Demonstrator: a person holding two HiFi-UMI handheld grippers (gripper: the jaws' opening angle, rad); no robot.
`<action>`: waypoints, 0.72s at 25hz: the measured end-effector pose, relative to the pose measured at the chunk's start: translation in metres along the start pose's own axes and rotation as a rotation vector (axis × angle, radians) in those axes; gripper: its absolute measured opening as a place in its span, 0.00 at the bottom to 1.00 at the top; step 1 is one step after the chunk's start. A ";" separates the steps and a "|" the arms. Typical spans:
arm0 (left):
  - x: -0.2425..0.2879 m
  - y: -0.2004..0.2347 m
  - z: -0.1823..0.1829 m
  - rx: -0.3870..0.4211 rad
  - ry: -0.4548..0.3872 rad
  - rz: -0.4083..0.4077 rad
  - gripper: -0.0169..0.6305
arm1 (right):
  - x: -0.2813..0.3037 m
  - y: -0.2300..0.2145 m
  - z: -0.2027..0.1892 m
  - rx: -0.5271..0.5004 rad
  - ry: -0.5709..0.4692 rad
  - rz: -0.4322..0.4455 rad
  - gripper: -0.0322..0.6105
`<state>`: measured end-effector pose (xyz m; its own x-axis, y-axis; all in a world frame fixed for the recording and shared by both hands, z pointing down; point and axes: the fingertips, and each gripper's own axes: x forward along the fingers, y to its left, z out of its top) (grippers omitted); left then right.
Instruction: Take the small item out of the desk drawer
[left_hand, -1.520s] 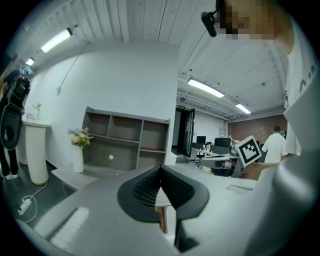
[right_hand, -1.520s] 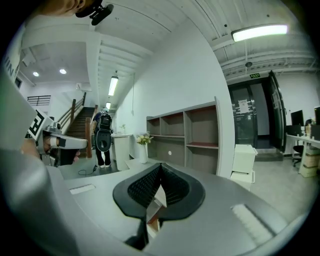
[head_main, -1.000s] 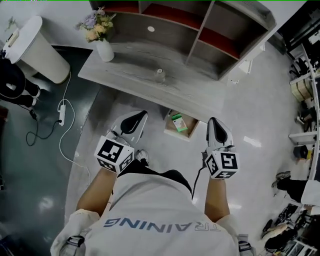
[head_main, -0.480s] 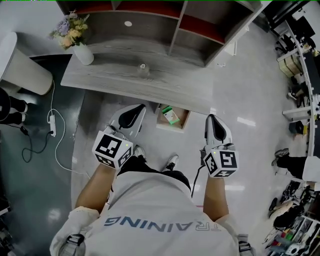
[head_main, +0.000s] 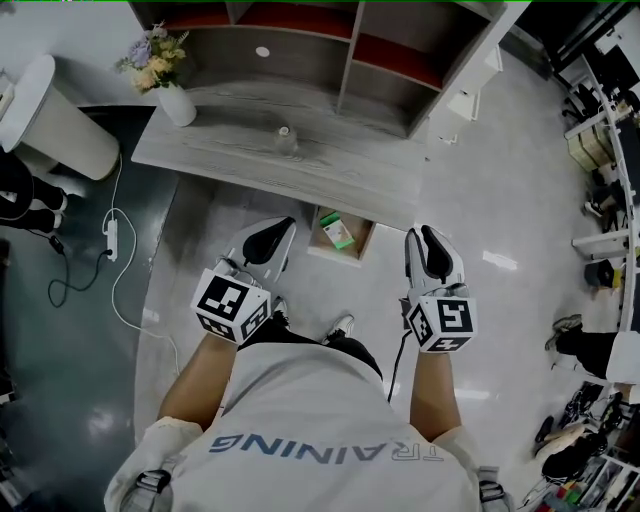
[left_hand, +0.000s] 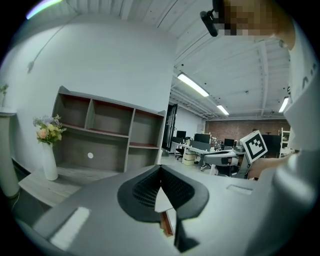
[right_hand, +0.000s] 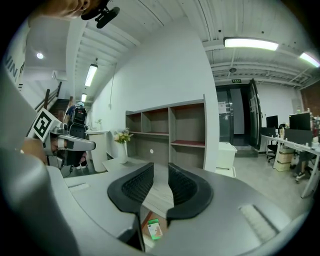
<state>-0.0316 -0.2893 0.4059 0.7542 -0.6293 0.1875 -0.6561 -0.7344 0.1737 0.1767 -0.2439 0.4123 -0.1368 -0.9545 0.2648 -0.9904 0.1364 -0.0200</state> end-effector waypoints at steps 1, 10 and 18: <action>0.000 -0.003 0.000 0.000 0.001 0.003 0.03 | 0.000 0.001 -0.001 -0.003 0.004 0.011 0.23; -0.005 -0.011 0.006 0.009 -0.013 0.028 0.03 | 0.007 0.008 -0.004 -0.021 0.047 0.083 0.58; -0.012 -0.008 0.000 -0.004 0.005 0.037 0.03 | 0.012 0.021 -0.020 -0.054 0.105 0.100 0.70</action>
<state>-0.0356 -0.2759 0.4023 0.7289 -0.6552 0.1986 -0.6840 -0.7093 0.1703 0.1547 -0.2474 0.4342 -0.2294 -0.9029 0.3634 -0.9692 0.2462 -0.0001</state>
